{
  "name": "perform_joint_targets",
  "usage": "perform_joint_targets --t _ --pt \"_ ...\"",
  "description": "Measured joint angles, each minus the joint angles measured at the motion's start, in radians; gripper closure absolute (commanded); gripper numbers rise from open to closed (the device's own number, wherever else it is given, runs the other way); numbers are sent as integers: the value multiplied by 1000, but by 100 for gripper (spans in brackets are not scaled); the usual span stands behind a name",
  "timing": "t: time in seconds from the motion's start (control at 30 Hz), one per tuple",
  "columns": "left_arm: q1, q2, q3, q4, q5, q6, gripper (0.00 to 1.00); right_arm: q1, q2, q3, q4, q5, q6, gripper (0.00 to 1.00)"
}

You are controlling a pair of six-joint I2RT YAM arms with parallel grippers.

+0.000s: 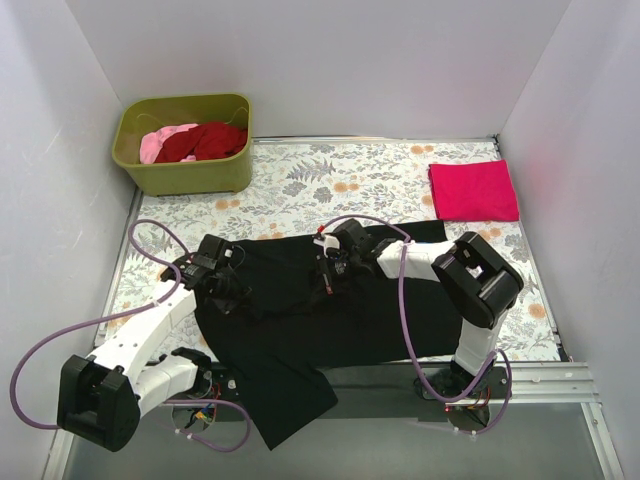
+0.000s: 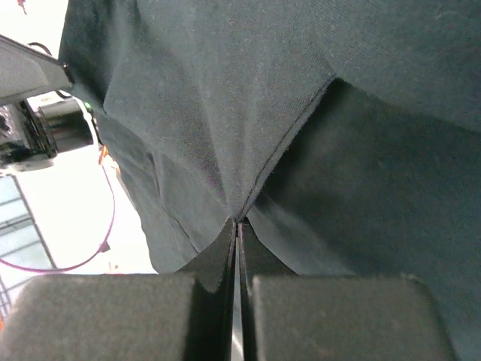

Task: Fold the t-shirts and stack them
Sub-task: Fold the tshirt

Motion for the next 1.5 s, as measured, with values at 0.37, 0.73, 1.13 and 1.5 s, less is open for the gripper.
perform_joint_targets --t 0.37,0.73,1.13,1.5 --pt "0 30 3 -79 -7 -6 100 -14 -13 75 -173 29 -129 89" --pt "0 -102 3 -200 -37 -51 84 -19 -4 132 -262 74 -227 53" --pt "8 -37 141 -180 -233 -23 35 -589 -332 90 -298 292 -341 52" --pt "219 488 309 255 -287 171 55 -900 -207 76 -199 266 -323 63"
